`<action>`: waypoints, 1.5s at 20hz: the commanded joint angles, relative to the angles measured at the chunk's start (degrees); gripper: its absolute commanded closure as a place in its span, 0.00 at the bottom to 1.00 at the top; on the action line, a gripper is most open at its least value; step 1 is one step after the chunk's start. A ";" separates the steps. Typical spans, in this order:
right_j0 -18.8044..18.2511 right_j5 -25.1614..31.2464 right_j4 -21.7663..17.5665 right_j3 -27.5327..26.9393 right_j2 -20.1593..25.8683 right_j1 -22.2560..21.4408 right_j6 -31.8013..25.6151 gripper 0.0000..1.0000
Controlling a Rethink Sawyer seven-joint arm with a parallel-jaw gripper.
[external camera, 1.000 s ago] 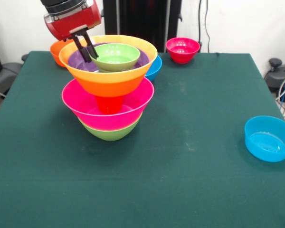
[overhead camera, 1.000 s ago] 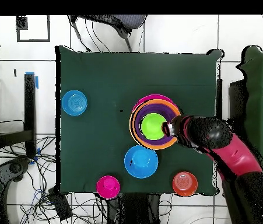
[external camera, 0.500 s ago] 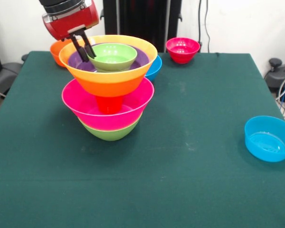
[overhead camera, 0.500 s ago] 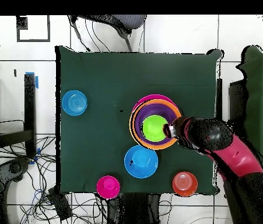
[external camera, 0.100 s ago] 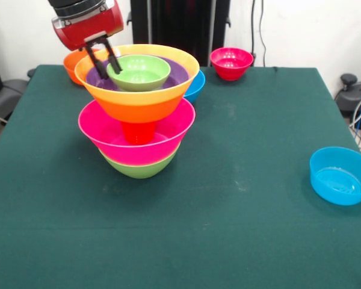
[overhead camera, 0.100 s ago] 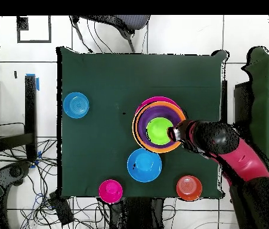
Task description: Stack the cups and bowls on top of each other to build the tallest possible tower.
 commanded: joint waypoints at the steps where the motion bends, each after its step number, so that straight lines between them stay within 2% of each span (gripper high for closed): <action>1: 0.75 1.41 -3.45 0.98 3.34 -0.04 3.08 0.00; 14: 0.16 1.01 -3.33 1.03 4.03 0.30 2.56 0.00; 30: 1.86 9.16 -2.00 1.29 3.16 -7.16 3.55 0.00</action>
